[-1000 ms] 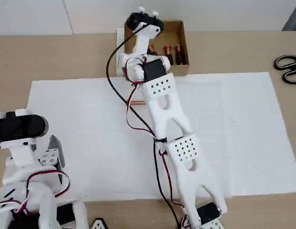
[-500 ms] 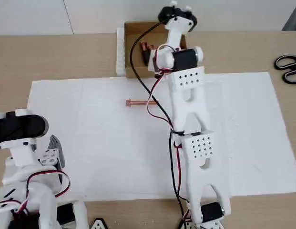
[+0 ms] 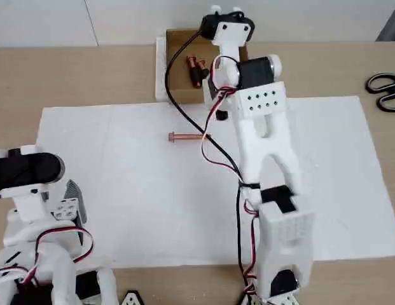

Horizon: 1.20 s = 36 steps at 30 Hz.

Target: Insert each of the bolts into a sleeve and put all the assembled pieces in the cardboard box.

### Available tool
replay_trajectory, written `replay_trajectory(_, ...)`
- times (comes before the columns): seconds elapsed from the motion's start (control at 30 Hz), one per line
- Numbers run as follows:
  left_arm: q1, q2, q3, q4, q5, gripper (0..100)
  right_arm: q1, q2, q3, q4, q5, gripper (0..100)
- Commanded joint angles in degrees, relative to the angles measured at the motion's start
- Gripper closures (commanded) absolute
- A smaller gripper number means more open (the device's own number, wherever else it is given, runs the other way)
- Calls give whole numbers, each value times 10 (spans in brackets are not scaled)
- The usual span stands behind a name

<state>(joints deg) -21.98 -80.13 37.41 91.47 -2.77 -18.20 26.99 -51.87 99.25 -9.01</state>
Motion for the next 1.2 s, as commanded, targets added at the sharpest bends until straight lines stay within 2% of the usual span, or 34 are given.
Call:
replay_trajectory(0.0,0,1,-1,-17,-3,863,7,-66,83,3,8,992)
replay_trajectory(0.1,1,1,-1,-17,-3,863,21,-65,113,-3,16,992)
replay_trajectory(0.3,1,1,0,-17,-3,863,37,-15,142,-19,109,991)
replay_trajectory(0.63,1,1,0,-17,-10,863,41,113,142,-25,110,989)
replay_trajectory(0.87,1,1,0,-16,-10,863,51,120,142,-21,110,982)
replay_trajectory(1.03,1,1,0,-16,-10,863,84,120,142,-11,109,912)
replay_trajectory(1.17,1,1,0,-16,-10,863,91,120,142,-7,109,905)
